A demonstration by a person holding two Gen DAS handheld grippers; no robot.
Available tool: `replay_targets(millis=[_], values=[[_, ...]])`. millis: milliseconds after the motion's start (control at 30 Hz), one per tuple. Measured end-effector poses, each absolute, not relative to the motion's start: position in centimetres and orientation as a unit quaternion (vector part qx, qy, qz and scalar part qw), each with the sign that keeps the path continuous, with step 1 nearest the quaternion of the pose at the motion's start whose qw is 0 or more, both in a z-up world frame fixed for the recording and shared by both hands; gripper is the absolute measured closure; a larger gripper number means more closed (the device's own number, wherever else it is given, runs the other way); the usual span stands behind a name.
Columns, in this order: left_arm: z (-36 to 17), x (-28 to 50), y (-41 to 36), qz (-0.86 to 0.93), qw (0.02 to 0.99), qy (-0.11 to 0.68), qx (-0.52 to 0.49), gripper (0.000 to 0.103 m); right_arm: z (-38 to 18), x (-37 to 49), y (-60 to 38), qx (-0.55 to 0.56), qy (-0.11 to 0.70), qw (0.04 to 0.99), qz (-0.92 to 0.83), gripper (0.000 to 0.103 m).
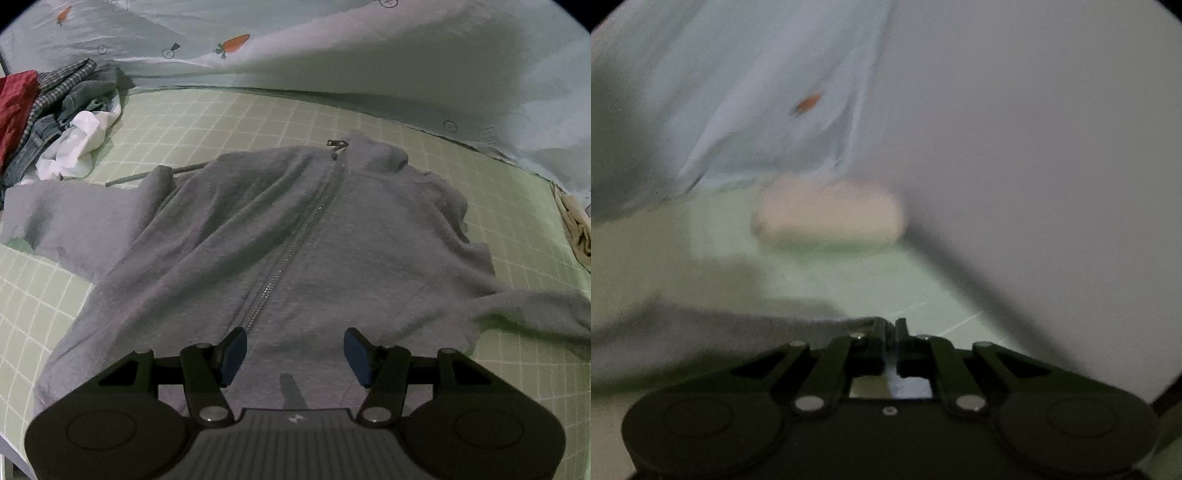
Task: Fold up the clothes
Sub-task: 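Lay the sleeve flat and open the right gripper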
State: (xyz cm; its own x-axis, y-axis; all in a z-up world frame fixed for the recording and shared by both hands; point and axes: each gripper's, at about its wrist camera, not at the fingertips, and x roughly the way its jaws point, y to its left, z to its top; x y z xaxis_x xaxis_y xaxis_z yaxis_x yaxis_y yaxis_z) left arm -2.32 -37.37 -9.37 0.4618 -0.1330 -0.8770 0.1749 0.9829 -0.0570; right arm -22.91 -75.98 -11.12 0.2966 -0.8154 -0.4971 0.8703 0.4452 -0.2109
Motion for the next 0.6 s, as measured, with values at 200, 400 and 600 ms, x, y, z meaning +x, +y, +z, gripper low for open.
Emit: replay_targets(millis=[200,400,600], values=[[-9.5,-2.2,-37.6,-0.094,0.853,0.513,0.027,0.044,-9.8,-26.3,-78.4,0.093,0.253,0.771,-0.577,0.103],[-9.7,-2.1,-37.8,-0.095,0.851,0.516,0.027,0.044,-9.5,-27.9,-80.1,0.12,0.253,0.759,-0.588,0.102],[-9.7,-2.3,-38.0,-0.096,0.851,0.516,0.029,0.044,-12.0,-28.1,-79.0,0.197,0.277,0.758,-0.556,0.064]])
